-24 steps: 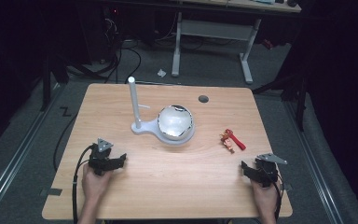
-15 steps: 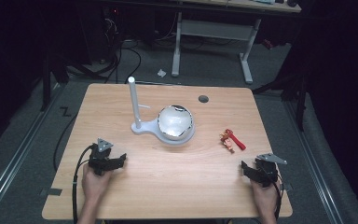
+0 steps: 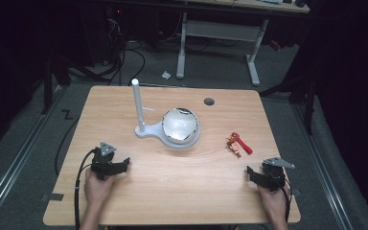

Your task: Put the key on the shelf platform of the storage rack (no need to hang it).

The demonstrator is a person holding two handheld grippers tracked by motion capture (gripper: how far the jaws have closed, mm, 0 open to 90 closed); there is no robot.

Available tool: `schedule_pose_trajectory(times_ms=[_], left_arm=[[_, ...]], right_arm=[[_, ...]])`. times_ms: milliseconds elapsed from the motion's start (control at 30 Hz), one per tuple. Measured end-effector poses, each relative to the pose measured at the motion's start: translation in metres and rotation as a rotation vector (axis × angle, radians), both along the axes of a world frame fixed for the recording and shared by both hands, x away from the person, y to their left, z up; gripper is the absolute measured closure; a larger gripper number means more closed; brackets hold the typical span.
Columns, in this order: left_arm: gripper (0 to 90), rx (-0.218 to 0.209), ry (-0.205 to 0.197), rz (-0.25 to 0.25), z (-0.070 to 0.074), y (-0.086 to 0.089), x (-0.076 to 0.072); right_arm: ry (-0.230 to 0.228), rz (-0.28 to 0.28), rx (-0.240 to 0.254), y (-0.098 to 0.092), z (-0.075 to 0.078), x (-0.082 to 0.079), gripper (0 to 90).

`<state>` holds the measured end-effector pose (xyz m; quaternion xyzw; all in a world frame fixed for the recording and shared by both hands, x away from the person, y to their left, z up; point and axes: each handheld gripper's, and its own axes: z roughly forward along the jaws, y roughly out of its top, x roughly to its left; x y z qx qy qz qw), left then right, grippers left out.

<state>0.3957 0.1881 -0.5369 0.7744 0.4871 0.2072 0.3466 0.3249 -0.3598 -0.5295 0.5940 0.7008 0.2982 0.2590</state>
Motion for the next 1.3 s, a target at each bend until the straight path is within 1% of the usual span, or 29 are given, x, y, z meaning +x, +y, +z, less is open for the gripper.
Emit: schedule_pose_trajectory(times_ms=[167, 233, 267, 333, 400, 500, 600, 700, 733, 833, 867, 933, 1000, 1167, 1200, 1267, 1300], left_arm=[[23.8, -0.001, 0.0, 0.0, 0.0, 0.0, 0.0], [23.8, -0.001, 0.0, 0.0, 0.0, 0.0, 0.0], [23.8, -0.001, 0.0, 0.0, 0.0, 0.0, 0.0], [23.8, -0.001, 0.0, 0.001, 0.0, 0.0, 0.0], [23.8, -0.001, 0.0, 0.0, 0.0, 0.0, 0.0], [23.8, -0.002, 0.0, 0.0, 0.0, 0.0, 0.0], [23.9, -0.003, 0.001, 0.0, 0.0, 0.0, 0.0], [23.9, -0.002, 0.0, 0.0, 0.0, 0.0, 0.0], [23.9, -0.002, 0.0, 0.001, 0.0, 0.0, 0.0], [24.0, -0.003, 0.001, 0.001, 0.0, 0.0, 0.0], [23.9, -0.003, 0.0, 0.001, 0.0, 0.0, 0.0], [24.0, -0.002, 0.0, 0.001, 0.0, 0.0, 0.0], [24.0, -0.002, 0.0, 0.001, 0.0, 0.0, 0.0], [24.0, -0.002, 0.0, 0.001, 0.0, 0.0, 0.0], [24.0, -0.002, 0.0, 0.002, 0.0, 0.0, 0.0], [24.0, -0.002, 0.0, 0.002, 0.0, 0.0, 0.0], [24.0, -0.002, -0.001, 0.004, 0.0, 0.0, 0.0]], right_arm=[[0.005, -0.003, -0.008, -0.001, 0.001, 0.0, 36.8], [0.008, -0.002, -0.007, -0.002, 0.002, -0.001, 37.2], [0.008, -0.004, 0.002, -0.002, 0.002, -0.001, 37.5], [-0.005, 0.004, 0.016, -0.001, 0.006, -0.004, 37.8], [-0.008, 0.009, 0.023, 0.0, 0.01, -0.005, 37.8], [-0.031, 0.023, 0.029, 0.002, 0.018, -0.006, 37.8], [-0.053, 0.042, 0.018, 0.006, 0.027, -0.006, 37.5], [-0.071, 0.06, 0.026, 0.01, 0.035, -0.005, 36.6], [-0.074, 0.069, 0.02, 0.011, 0.037, -0.004, 36.3], [-0.085, 0.075, 0.024, 0.014, 0.041, -0.003, 36.1], [-0.086, 0.085, 0.026, 0.015, 0.043, 0.001, 35.4], [-0.086, 0.088, 0.024, 0.016, 0.044, 0.002, 34.8], [-0.086, 0.101, 0.039, 0.018, 0.047, 0.006, 33.8], [-0.091, 0.118, 0.035, 0.021, 0.05, 0.012, 32.7], [-0.083, 0.123, 0.029, 0.023, 0.05, 0.018, 31.7], [-0.082, 0.126, 0.029, 0.023, 0.05, 0.02, 31.3], [-0.071, 0.129, 0.042, 0.025, 0.051, 0.025, 29.9]])
